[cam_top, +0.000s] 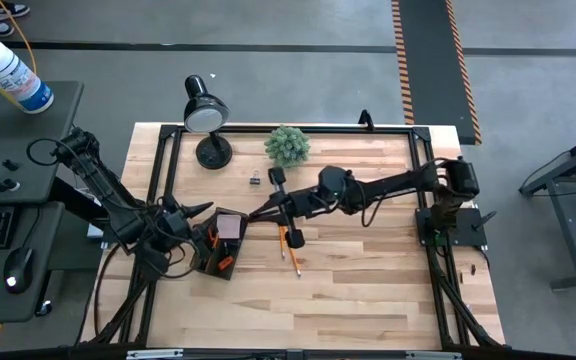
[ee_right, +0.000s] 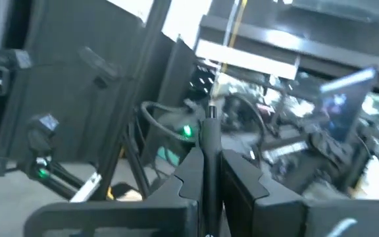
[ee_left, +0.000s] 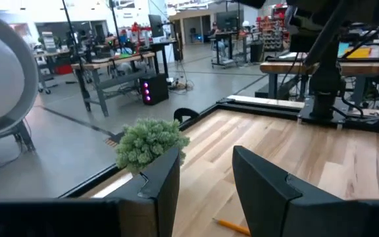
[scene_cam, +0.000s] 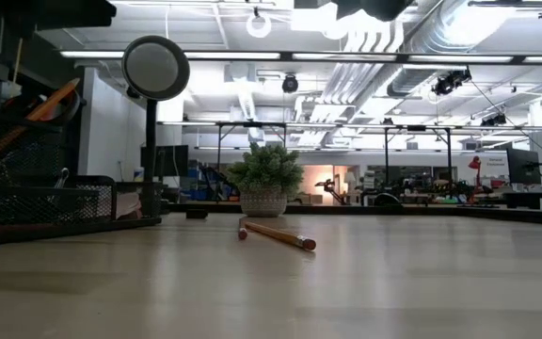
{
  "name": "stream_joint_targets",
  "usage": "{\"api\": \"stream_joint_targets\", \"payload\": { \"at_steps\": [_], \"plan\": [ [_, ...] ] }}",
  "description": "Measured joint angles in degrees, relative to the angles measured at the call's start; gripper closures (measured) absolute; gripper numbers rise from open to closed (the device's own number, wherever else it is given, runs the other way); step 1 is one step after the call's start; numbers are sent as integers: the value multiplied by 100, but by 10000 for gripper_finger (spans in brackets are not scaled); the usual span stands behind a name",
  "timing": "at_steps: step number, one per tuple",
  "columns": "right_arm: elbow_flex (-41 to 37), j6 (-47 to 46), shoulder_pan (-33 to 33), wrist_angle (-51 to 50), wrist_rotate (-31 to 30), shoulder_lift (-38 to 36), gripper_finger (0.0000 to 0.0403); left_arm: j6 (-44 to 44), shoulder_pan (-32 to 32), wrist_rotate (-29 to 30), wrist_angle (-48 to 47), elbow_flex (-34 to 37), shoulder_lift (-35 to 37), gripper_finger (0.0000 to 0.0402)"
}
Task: Pick and place office supplies into organizer
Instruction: Put the black pen into the desk organizer
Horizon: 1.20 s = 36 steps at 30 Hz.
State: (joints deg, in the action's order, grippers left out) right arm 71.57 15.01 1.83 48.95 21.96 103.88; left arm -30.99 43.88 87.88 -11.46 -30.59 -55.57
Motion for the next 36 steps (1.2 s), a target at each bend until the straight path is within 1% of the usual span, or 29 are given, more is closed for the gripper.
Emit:
{"api": "stream_joint_targets", "payload": {
  "at_steps": [4,8,10,12,17,20,22,24,26,32,36],
  "plan": [
    [485,-1,2,32,348,301,378,345,0,-28,266,0,0,272],
    [936,-7,4,10,647,610,378,767,0,-200,671,0,-2,272],
    [1150,-79,-5,-11,822,748,378,1237,0,-355,1072,0,-2,272],
    [1309,-160,-19,-22,932,861,378,1950,0,-586,1659,0,-2,272],
    [1480,-232,-37,8,1057,939,378,3835,-9,-1597,3206,0,-2,272],
    [1560,-217,-8,164,1169,939,378,4541,-171,-2285,3858,0,-2,272],
    [1601,-204,43,304,1286,939,378,4859,-387,-2942,4192,0,-3,272],
    [1658,-195,81,384,1430,939,378,5078,-663,-3627,4505,0,-20,272],
    [1676,-191,112,458,1526,937,378,5234,-958,-4153,4717,-2,-72,272],
    [1676,-234,140,489,1614,937,378,5345,-1685,-5349,5105,-2,-216,273],
    [1676,-252,140,484,1610,937,378,5343,-1957,-5819,5223,-2,-337,273]
  ]
}}
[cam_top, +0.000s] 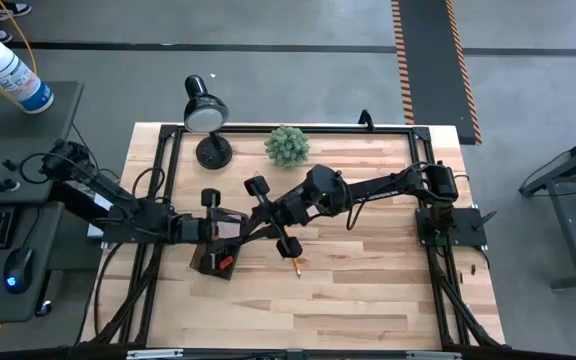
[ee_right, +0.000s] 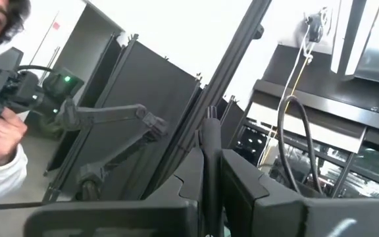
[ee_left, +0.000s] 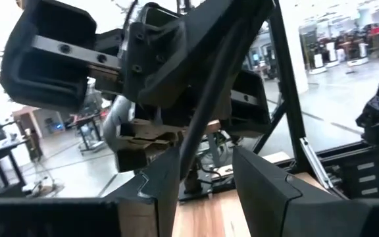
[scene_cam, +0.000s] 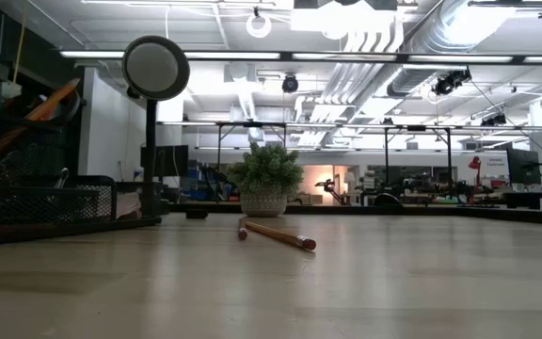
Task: Pick and place office supplies into organizer
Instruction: Put the black pen into the desk organizer
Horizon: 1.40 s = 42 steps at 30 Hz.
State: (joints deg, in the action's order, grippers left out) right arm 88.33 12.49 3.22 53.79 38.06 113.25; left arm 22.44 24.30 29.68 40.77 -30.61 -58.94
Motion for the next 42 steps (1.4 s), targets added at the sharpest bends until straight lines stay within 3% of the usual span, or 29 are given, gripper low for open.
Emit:
{"api": "stream_joint_targets", "payload": {
  "at_steps": [6,28,42],
  "plan": [
    [0,-2,-9,-77,-84,0,378,110,-106,-479,321,0,-203,273],
    [0,24,-20,-84,-111,0,378,487,-110,-171,965,2,-277,273],
    [0,42,-20,-32,-127,22,378,99,-643,-774,1293,4,-640,273]
  ]
}}
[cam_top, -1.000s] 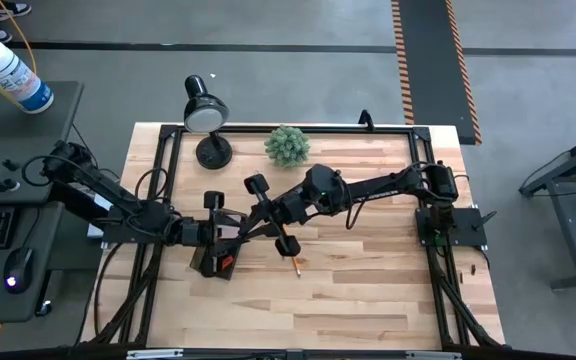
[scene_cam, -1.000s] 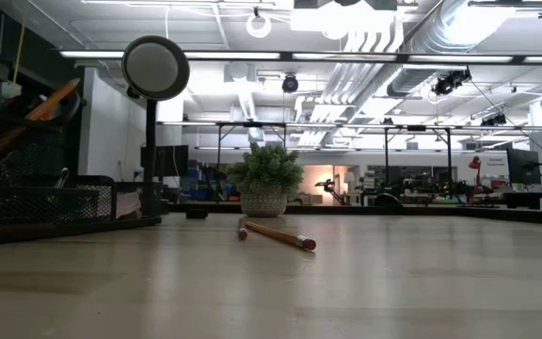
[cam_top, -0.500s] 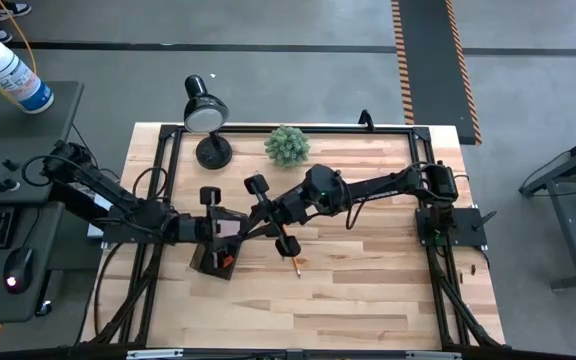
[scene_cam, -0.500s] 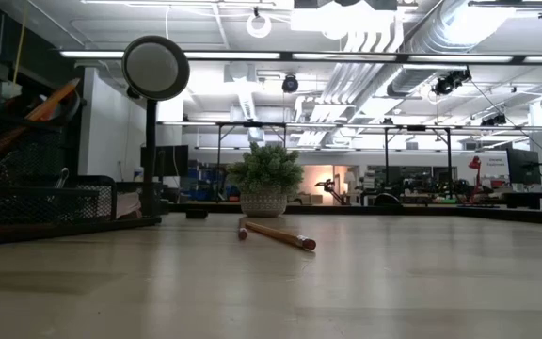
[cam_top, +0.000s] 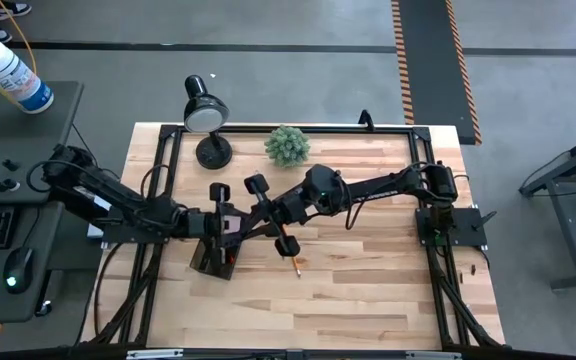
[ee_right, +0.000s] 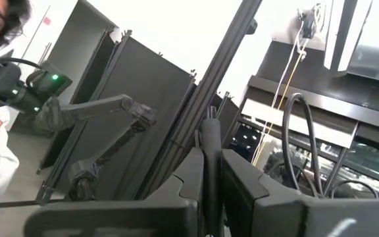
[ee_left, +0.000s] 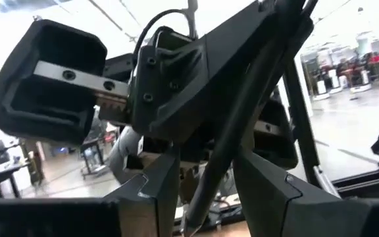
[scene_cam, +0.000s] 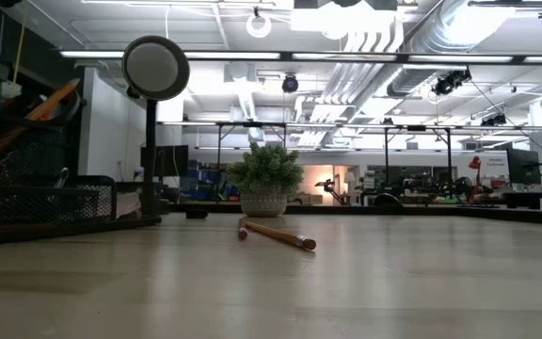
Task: Pick and place office supplies into organizer
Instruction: Put the black pen into the desk organizer
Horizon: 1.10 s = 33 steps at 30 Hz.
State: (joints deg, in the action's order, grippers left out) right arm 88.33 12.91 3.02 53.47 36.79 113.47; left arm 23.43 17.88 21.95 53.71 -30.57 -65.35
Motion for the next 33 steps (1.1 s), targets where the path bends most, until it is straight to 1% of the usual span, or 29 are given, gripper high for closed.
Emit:
{"api": "stream_joint_targets", "payload": {
  "at_steps": [4,9,19,30,33],
  "plan": [
    [0,0,3,-22,1,0,378,-138,-73,-213,37,-81,-155,273],
    [-2,-50,-8,-64,1,2,378,-113,-62,-200,27,-146,-225,277],
    [-2,-118,-55,-223,-1,4,378,-117,-62,-154,-156,-151,-220,322],
    [-2,-293,-113,-302,3,4,377,-121,-58,-28,-182,-151,-194,325],
    [-2,-395,-119,-338,81,4,353,-178,-51,10,-207,-151,-194,326]
  ]
}}
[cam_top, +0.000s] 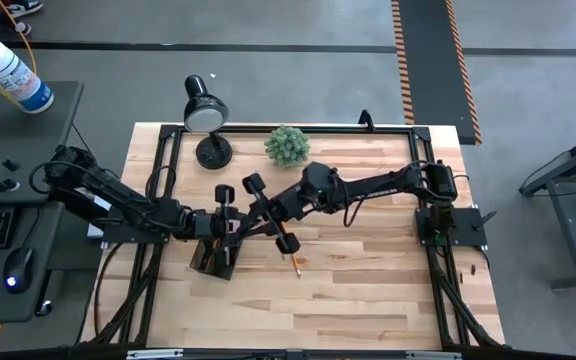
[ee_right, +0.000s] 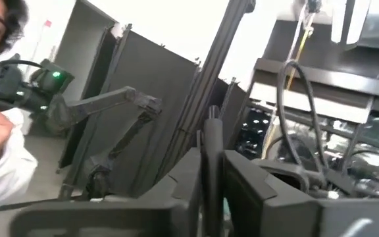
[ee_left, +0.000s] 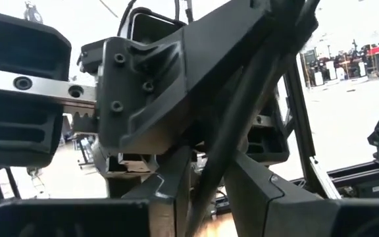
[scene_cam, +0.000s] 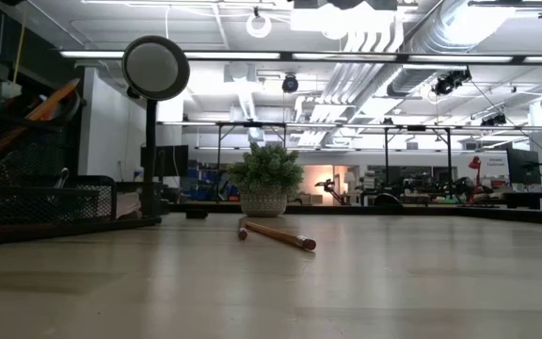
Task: Pick and place office supplies into organizer
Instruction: Put the black pen into the desk organizer
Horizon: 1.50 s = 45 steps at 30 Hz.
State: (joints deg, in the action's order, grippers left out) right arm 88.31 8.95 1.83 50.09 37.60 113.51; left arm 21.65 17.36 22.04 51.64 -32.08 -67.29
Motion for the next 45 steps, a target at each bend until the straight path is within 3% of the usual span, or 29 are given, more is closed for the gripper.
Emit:
{"api": "stream_joint_targets", "payload": {
  "at_steps": [6,12,15,19,27,34,40,45],
  "plan": [
    [0,-153,-3,-114,103,-25,288,-153,0,177,-61,0,2,326],
    [-2,-260,-1,-145,143,-48,258,-270,0,285,-125,0,9,326],
    [-2,-339,-27,-148,198,-48,257,-218,88,457,-122,20,9,339],
    [-2,-523,-103,-258,363,-89,269,-88,234,905,-240,124,29,392],
    [-4,-499,-314,-1508,606,-517,285,-105,498,1337,-415,216,33,397],
    [-4,-88,-289,-2357,624,-764,285,-99,477,1365,-543,216,33,400],
    [-2,335,-401,-3874,607,-1017,285,-336,479,1403,-806,216,33,401],
    [-2,495,-447,-4508,603,-1069,285,-413,479,1476,-903,216,33,401]
  ]
}}
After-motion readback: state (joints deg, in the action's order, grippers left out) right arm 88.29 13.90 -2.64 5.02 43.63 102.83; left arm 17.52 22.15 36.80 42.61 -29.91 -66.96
